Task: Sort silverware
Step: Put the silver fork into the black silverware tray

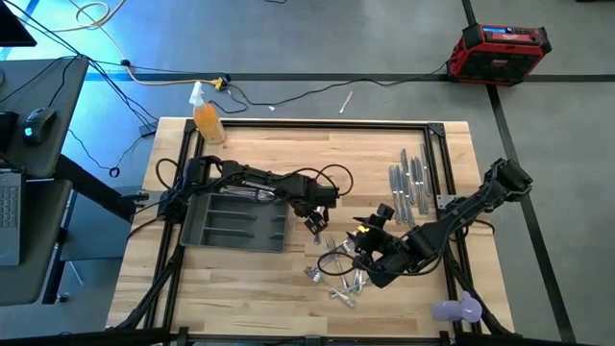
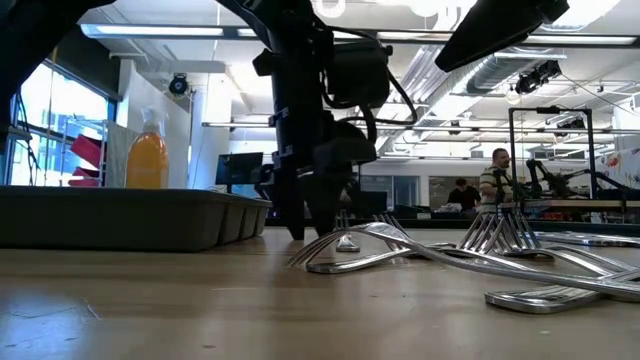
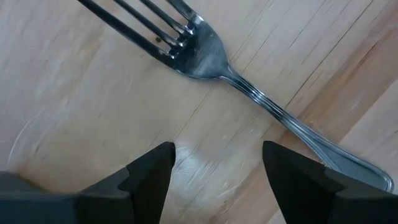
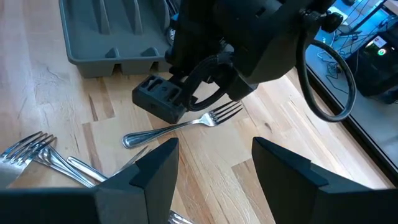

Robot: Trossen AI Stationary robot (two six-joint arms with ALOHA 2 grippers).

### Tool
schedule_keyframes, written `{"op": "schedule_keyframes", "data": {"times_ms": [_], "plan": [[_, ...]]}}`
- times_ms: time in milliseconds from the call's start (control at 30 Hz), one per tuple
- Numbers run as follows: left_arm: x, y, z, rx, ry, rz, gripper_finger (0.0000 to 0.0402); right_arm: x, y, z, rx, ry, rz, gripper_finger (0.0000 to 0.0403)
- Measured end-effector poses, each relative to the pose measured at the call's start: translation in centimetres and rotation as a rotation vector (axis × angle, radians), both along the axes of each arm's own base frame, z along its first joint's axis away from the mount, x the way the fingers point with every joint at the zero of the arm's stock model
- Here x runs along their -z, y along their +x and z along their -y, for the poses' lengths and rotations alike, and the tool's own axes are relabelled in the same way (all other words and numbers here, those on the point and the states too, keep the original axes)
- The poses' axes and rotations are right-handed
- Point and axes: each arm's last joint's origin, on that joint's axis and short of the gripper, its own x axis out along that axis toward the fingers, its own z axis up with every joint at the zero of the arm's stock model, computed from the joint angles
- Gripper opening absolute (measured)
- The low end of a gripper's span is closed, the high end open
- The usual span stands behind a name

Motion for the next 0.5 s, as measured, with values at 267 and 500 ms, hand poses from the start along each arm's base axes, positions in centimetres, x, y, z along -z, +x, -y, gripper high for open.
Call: {"op": "schedule_keyframes", "data": {"times_ms": [267, 500], "plan": [[-1.3, 0.3, -0.1, -0.034, 0.025, 0.081, 0.0233, 0.0, 0.0, 0.0, 0.000, 0.001, 0.001, 0.0192], [-1.5, 0.8, 0.2, -0.089, 0.025, 0.140, 0.0233, 0.0, 0.0, 0.0, 0.000, 0.002, 0.002, 0.0192]]}}
